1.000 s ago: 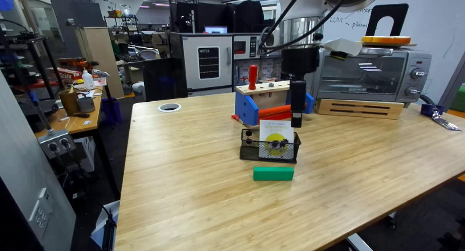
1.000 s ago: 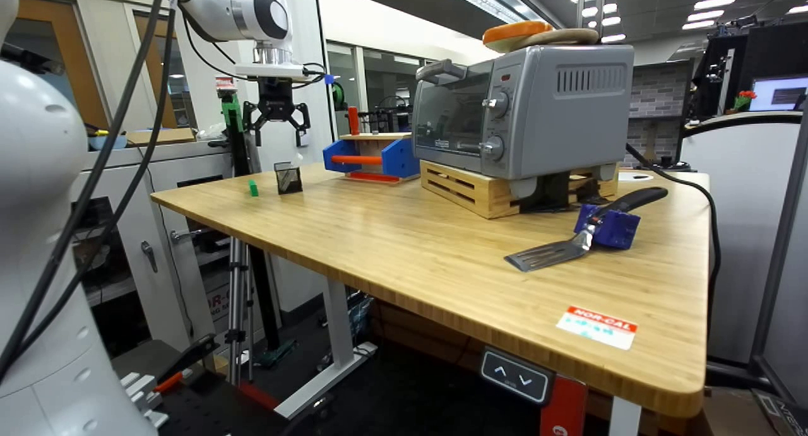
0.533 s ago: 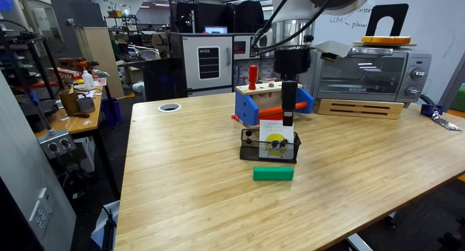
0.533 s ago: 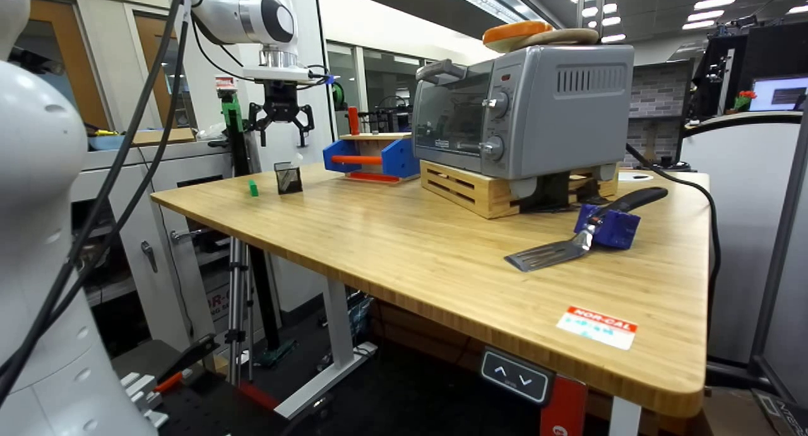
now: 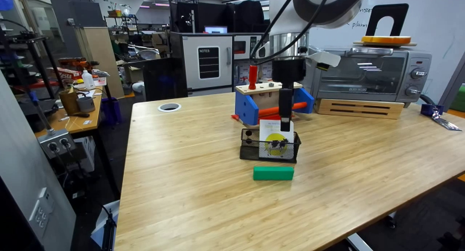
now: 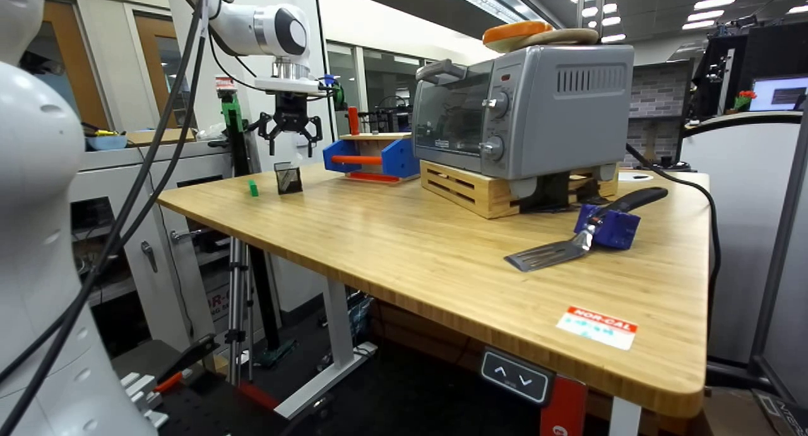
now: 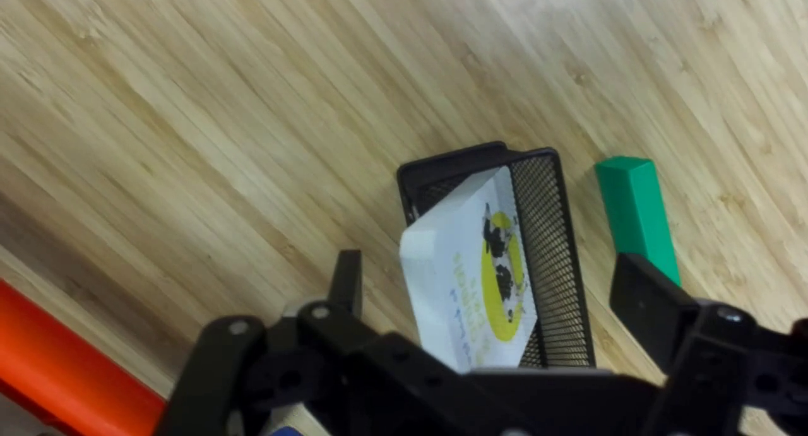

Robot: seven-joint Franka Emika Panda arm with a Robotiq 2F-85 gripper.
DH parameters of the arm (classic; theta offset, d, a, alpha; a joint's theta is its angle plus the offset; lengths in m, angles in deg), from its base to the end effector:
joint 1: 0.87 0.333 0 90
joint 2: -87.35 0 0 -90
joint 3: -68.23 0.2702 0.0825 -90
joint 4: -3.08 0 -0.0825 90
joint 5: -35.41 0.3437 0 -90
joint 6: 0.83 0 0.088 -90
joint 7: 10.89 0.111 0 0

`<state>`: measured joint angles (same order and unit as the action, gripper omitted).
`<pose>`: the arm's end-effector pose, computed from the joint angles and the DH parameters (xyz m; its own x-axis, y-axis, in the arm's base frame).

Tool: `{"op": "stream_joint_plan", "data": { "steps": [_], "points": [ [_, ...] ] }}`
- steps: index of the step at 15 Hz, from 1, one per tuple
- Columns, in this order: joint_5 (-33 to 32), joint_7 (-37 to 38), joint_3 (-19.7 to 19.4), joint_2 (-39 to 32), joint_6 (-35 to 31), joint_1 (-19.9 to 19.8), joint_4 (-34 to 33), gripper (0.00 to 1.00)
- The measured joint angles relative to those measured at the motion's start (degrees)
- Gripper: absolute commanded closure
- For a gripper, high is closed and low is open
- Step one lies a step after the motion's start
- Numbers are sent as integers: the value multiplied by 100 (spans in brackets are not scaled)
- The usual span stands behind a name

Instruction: Remove the small book from the object and put it on the table

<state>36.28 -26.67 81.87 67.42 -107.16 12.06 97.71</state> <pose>0.5298 0.2536 0.3739 0.7397 0.6649 -0.1034 0.6532 -0.7464 -0.1271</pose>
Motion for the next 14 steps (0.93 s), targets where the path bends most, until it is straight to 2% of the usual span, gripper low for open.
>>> {"op": "stream_joint_plan", "data": {
  "steps": [5,14],
  "points": [
    [117,0,-51,-42,0,-134,-30,0],
    [251,34,-5,-50,91,-100,-33,0]
  ]
}}
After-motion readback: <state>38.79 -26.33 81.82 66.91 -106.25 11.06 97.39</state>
